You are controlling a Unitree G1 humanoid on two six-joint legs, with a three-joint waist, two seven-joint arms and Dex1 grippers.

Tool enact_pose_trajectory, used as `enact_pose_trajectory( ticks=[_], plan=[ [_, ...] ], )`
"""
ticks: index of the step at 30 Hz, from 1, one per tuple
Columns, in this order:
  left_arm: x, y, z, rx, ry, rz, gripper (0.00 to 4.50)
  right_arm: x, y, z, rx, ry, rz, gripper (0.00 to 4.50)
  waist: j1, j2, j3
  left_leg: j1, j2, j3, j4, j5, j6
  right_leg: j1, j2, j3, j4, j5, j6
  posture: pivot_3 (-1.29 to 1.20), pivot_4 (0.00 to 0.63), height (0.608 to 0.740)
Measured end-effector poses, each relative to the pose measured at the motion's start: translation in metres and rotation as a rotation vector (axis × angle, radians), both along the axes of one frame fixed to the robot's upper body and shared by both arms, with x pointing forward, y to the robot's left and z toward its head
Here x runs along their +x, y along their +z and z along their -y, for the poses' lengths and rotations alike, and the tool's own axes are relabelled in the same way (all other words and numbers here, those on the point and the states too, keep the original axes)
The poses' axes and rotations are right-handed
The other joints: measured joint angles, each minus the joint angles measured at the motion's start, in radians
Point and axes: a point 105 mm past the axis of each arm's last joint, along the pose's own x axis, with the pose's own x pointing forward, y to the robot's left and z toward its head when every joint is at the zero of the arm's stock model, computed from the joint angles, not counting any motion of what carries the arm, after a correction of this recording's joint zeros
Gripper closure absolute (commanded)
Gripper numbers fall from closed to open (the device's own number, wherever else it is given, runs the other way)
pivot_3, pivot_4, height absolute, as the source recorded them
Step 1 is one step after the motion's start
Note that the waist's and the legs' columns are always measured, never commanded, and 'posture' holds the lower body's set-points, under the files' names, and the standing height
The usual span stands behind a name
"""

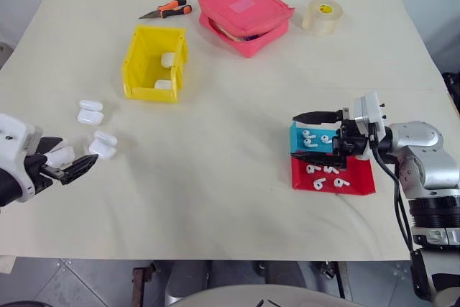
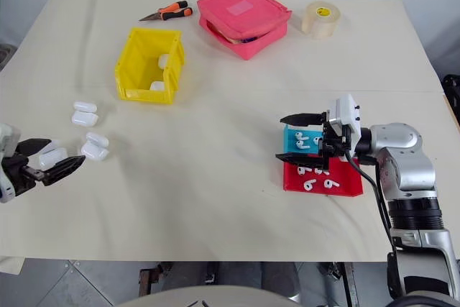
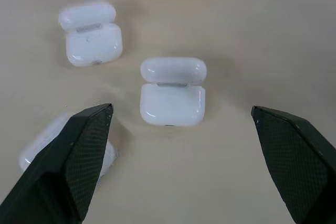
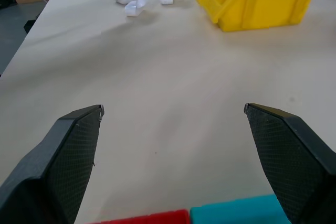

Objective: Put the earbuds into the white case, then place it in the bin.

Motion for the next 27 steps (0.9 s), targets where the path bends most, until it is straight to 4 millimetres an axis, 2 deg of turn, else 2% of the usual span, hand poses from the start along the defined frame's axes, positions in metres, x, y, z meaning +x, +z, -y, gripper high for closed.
enact_pose_trajectory(
  ticks=[3, 6, 18, 27],
  plan=[
    [0.002, -0.006, -0.004, 0.024, 0.025, -0.126, 0.02, -0.001, 0.001, 0.001, 0.007, -0.01, 0.004, 0.0, 0.0, 0.0, 0.0, 0.0, 0.0, 0.0, 0.0, 0.0, 0.0, 0.0, 0.0, 0.0, 0.0, 0.0, 0.0, 0.0, 0.15, 0.74],
    [0.011, -0.008, -0.003, 0.02, 0.03, -0.166, 0.02, -0.003, 0.002, 0.0, 0.011, -0.014, 0.016, 0.0, 0.001, 0.0, 0.0, 0.0, 0.0, 0.0, 0.0, 0.0, 0.0, 0.0, 0.0, 0.0, 0.0, 0.0, 0.0, 0.0, 0.15, 0.74],
    [0.042, -0.016, 0.0, 0.042, -0.006, -0.214, 0.02, -0.009, 0.0, 0.001, 0.02, -0.029, 0.008, 0.0, 0.01, 0.0, 0.001, 0.0, -0.001, 0.001, 0.0, 0.0, 0.0, -0.001, 0.0, 0.0, 0.001, 0.0, 0.0, 0.0, 0.15, 0.74],
    [0.059, -0.023, 0.005, 0.081, -0.078, -0.245, 0.02, -0.009, 0.001, 0.001, 0.02, -0.033, 0.009, 0.0, 0.011, 0.0, 0.001, -0.001, -0.001, 0.008, 0.001, 0.0, 0.0, -0.001, 0.001, 0.0, 0.002, 0.0, 0.0, 0.0, 0.15, 0.74]
  ],
)
